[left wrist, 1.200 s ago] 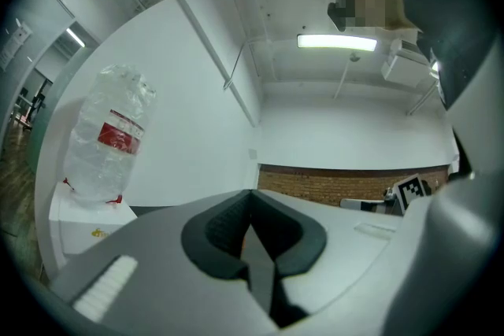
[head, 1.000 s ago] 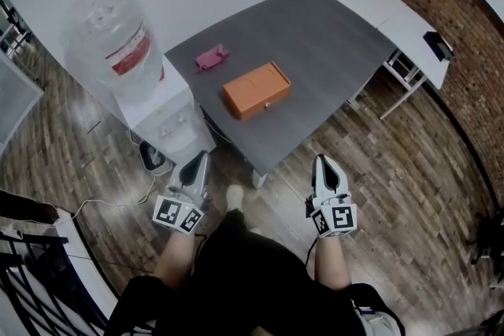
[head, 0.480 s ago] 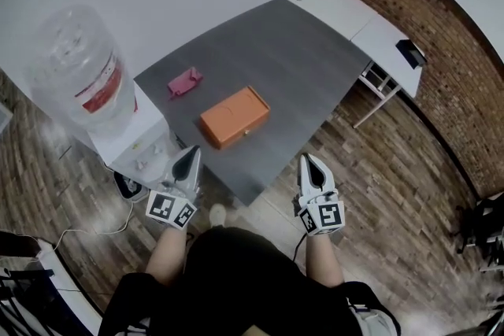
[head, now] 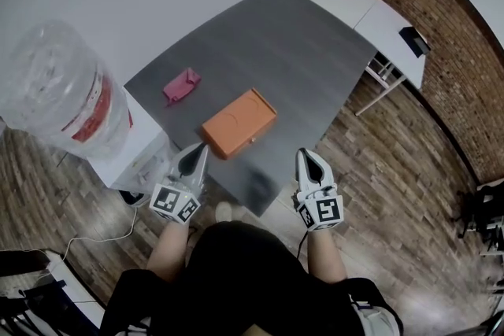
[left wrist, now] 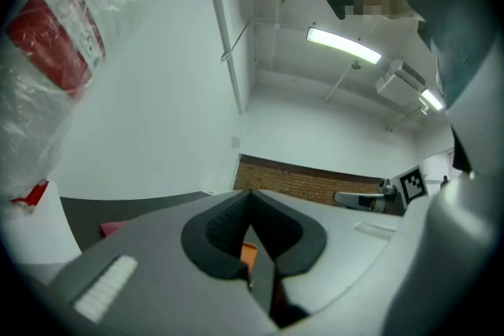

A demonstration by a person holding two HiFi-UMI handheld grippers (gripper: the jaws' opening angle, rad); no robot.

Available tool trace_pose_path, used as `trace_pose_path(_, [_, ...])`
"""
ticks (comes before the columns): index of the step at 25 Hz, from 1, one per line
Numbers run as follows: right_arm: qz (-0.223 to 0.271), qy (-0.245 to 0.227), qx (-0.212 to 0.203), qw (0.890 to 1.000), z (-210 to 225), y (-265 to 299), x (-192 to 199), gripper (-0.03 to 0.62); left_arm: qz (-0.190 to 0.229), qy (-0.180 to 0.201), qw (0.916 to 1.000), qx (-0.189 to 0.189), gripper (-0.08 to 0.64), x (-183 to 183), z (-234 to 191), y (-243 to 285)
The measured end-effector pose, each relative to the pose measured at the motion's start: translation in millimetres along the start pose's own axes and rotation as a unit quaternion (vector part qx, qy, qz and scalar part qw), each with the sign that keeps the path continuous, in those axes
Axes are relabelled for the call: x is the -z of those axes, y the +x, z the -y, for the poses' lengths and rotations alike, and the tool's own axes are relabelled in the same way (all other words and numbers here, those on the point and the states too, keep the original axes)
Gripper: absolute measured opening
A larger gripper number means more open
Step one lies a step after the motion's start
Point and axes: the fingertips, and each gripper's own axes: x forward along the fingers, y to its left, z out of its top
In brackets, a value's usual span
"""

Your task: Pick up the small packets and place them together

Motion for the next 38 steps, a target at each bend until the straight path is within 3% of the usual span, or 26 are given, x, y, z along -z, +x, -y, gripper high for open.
trace_pose_path(12, [-0.092, -0.011, 0.012, 0.996, -6, 35, 68, 0.002, -0.088, -0.011, 0.9956, 0.03, 0.0, 54, -33, 24])
trace_pose_path(16, [-0.132, -0.036, -0.008, 0.991, -17, 43, 99, 0.002, -0.125, -0.006, 0.9914, 0.038, 0.0, 79, -35, 29])
trace_pose_path(20, [-0.172, -0.032, -0.032, 0.984, -25, 51, 133, 0.002, -0.15, -0.01, 0.988, 0.038, 0.0, 99, -35, 31])
trace_pose_path(27, [-0.214, -0.034, -0.078, 0.973, -35, 73, 177, 0.003, -0.169, -0.016, 0.9854, 0.011, 0.0, 122, -44, 35])
trace_pose_path(30, [-0.23, -0.032, -0.1, 0.967, -41, 84, 191, 0.06, -0.177, -0.014, 0.984, 0.01, 0.0, 126, -44, 37])
trace_pose_path(38, [-0.28, -0.053, -0.159, 0.945, -58, 102, 220, 0.123, -0.197, -0.006, 0.9803, 0.002, 0.0, 136, -46, 39])
